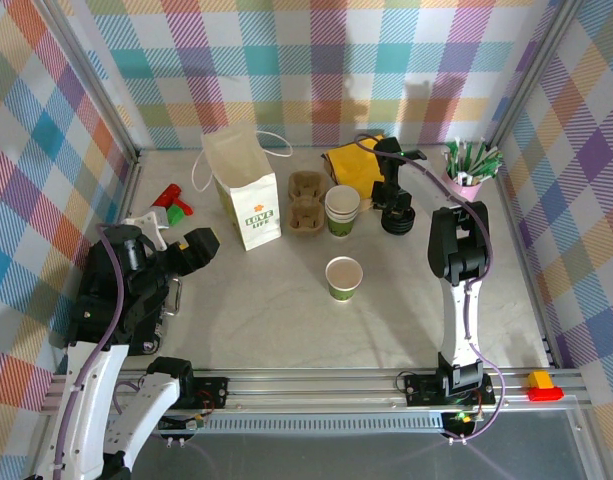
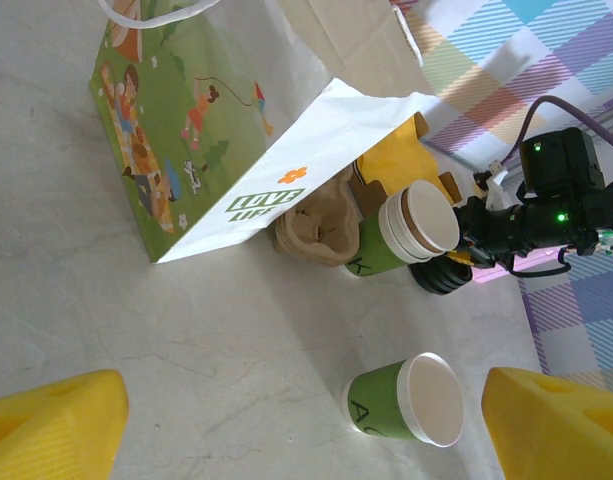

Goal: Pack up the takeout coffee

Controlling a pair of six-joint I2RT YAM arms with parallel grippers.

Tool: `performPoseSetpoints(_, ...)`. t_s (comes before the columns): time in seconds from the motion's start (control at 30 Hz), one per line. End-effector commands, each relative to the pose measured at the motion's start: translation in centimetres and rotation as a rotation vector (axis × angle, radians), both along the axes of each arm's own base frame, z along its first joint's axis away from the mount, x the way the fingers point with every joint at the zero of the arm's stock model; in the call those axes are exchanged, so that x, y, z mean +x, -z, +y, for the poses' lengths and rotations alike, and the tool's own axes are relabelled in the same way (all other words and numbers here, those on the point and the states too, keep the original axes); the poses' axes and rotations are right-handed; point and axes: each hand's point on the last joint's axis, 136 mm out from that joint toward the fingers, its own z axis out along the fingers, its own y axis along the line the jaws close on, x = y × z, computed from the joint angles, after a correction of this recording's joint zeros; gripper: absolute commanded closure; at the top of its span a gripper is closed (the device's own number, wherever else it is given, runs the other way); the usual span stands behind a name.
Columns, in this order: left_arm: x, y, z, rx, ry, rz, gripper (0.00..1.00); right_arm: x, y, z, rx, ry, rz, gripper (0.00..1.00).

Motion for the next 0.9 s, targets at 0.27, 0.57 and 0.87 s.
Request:
performPoseSetpoints(0.27,-0.5,-0.4,-0.1,0.005,0.006,-0.009,0.09,-0.1,0.5,-0.4,0.003,0.004,0.022,0.73)
performPoseSetpoints(0.57,-0.6,-0.8,0.0,0.004,0.005,-0.017,0.09,-0.2,-0.8,-0.4,0.017,0.01,-0.007,0.81)
performPoseSetpoints(0.87,-0.5,-1.8,-0.5,-0.007,0.033,-0.055,0.09,-1.5,-5.6,0.0,0.104,0.029,-0.116,0.83)
